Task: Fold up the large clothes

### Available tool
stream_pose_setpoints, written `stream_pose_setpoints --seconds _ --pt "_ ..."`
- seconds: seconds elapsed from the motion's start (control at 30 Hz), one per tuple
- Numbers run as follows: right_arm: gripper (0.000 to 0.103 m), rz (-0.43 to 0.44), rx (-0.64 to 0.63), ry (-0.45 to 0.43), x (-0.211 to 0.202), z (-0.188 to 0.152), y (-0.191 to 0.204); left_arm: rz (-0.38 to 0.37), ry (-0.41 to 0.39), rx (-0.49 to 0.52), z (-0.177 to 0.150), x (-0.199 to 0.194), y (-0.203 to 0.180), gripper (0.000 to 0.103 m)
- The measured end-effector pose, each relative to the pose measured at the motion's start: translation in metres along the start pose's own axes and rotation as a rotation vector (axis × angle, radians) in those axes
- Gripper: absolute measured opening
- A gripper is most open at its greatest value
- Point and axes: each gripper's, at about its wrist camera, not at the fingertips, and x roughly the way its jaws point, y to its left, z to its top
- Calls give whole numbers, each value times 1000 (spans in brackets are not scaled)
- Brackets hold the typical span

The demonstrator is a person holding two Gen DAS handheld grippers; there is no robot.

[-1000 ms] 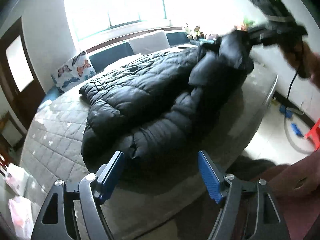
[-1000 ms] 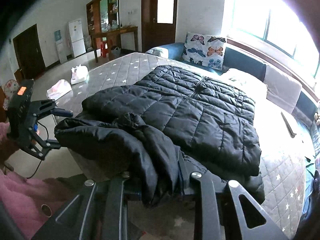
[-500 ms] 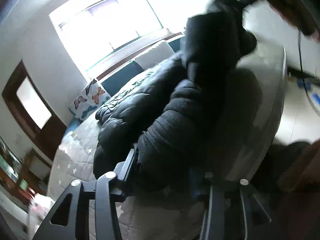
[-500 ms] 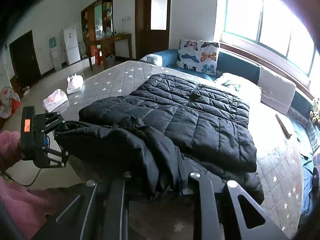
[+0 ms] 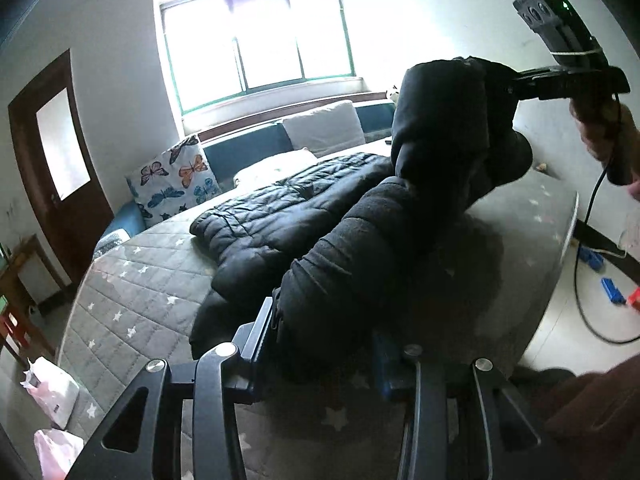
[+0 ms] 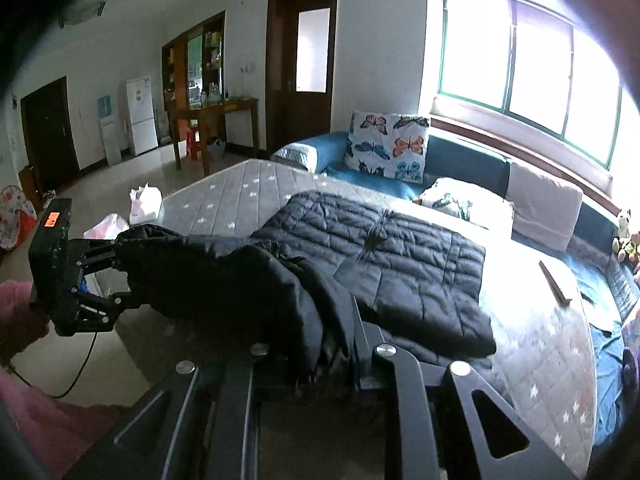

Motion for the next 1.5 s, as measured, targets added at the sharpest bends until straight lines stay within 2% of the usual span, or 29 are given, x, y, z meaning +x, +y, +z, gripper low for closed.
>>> stream_pose_setpoints --seconds 0.23,0.4,0.63,0.8,0.97,1.17,1.33,1.5 --pt "19 -12 -19 -51 22 42 -26 21 -13 -49 45 9 26 42" --pt "18 -16 -7 -65 48 77 -53 46 -22 -63 92 36 63 41" --pt "18 -44 17 -52 111 127 -94 74 4 -86 155 94 117 41" --pt "17 -61 48 -24 153 145 -117 108 42 -101 189 141 156 41" --pt "17 -68 60 25 200 157 -135 120 116 -145 207 196 193 40" --pt "17 -62 119 104 252 154 -155 84 219 -235 212 261 232 41" --pt "17 -66 165 166 282 139 -171 74 275 -254 208 310 245 41" --pt "17 -58 226 230 308 125 -190 87 301 -247 203 340 246 43"
